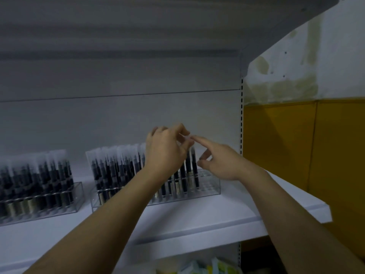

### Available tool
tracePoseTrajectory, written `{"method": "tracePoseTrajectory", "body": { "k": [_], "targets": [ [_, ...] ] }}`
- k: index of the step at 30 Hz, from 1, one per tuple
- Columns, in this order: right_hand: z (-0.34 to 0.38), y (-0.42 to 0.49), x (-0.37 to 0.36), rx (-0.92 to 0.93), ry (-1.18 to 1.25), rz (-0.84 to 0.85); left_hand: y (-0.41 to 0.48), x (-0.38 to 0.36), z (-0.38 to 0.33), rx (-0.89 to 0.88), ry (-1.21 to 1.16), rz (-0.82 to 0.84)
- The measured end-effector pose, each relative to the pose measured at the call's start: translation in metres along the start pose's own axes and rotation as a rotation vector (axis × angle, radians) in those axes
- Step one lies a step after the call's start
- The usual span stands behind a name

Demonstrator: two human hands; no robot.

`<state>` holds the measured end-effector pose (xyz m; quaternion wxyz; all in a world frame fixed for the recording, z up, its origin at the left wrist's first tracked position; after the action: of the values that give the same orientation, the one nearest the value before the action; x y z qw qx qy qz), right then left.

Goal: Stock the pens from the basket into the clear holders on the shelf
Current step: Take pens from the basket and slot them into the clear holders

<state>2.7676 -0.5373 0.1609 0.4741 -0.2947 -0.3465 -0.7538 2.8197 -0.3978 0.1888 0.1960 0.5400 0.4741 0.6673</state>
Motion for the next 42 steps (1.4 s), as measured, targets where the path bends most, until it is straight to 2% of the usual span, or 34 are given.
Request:
{"method": "tracePoseTrajectory", "body": {
  "k": [4,17,21,25,33,38,42],
  "targets": [
    [0.000,-0.007,0.004,-0.007,-0.051,0.059,0.005,-0.010,0.003,0.070,0.143,0.068],
    [-0.003,-0.012,-0.006,-0.026,-0.058,0.009,0.022,-0.010,0.007,0.165,0.008,0.243],
    [-0.002,-0.019,-0.007,-0.061,-0.027,0.008,0.012,-0.015,0.003,0.152,0.075,0.330],
    [0.001,-0.032,-0.009,-0.099,-0.066,0.007,-0.001,-0.008,-0.004,0.030,0.181,0.314],
    [0.014,-0.070,-0.001,-0.073,-0.161,-0.175,-0.043,0.037,-0.014,-0.117,0.207,0.218],
    [0.041,-0.112,-0.022,0.005,-0.150,-0.231,-0.092,0.066,-0.020,-0.155,0.211,0.185],
    [0.058,-0.138,-0.058,0.055,-0.139,-0.177,-0.144,0.100,-0.011,-0.093,0.211,0.194]
  ]
}}
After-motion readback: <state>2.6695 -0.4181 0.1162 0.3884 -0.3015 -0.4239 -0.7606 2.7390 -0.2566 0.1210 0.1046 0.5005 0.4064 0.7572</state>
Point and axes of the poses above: each hand's wrist, its own y-axis towards the middle knuckle, its own x-axis out of the back of the hand, z = x × y, the point moved 3 cm from there along y, towards the middle knuckle, and after that the axes turned 15 degrees about -x, right-handed, at the moved point
